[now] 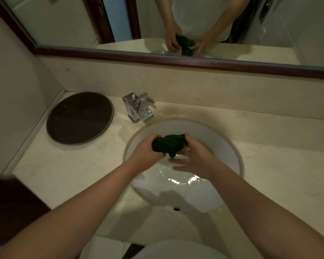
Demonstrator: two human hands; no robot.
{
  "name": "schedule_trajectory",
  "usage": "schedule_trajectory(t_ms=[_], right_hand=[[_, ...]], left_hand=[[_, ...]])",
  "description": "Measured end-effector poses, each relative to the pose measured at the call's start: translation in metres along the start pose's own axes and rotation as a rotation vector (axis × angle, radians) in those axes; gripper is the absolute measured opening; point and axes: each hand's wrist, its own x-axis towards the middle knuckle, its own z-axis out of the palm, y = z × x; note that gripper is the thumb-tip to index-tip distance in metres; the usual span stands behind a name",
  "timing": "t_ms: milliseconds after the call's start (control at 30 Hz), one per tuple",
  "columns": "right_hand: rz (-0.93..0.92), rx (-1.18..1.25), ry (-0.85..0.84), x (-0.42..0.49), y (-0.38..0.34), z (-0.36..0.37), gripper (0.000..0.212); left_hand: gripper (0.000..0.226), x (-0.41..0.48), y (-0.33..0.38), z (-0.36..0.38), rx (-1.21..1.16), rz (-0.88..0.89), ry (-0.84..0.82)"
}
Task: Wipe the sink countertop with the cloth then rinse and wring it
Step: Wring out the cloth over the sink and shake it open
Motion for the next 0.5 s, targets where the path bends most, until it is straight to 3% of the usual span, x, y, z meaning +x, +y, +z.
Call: schedule_trajectory(t_ms=[100, 200, 300, 367, 500], right_hand=[[-0.136, 0.031, 0.059, 0.003, -0.002, 0.006, 0.027], [-0.242, -0.064, 0.106, -0.005, -0.006, 0.013, 0.028], [-0.340, -0.130, 0.127, -0.010, -0.009, 0.020, 0.024], [-0.392, -0.203, 0.177, -0.016, -0.011, 0.025, 0.025], [-0.441, -0.364, 0.308, -0.032, -0.013, 0.017, 0.033]], left_hand=[[0.040, -0.007, 0.000, -0.002, -0.135, 0.007, -0.146], [0.029, -0.006, 0.004, -0.011, -0.364, -0.073, -0.258], [0.007, -0.001, 0.010, -0.013, -0.420, -0.055, -0.214], [0.011, -0.001, 0.013, -0.013, -0.485, -0.031, -0.206], [0.017, -0.002, 0.017, -0.028, -0.982, -0.150, -0.093]])
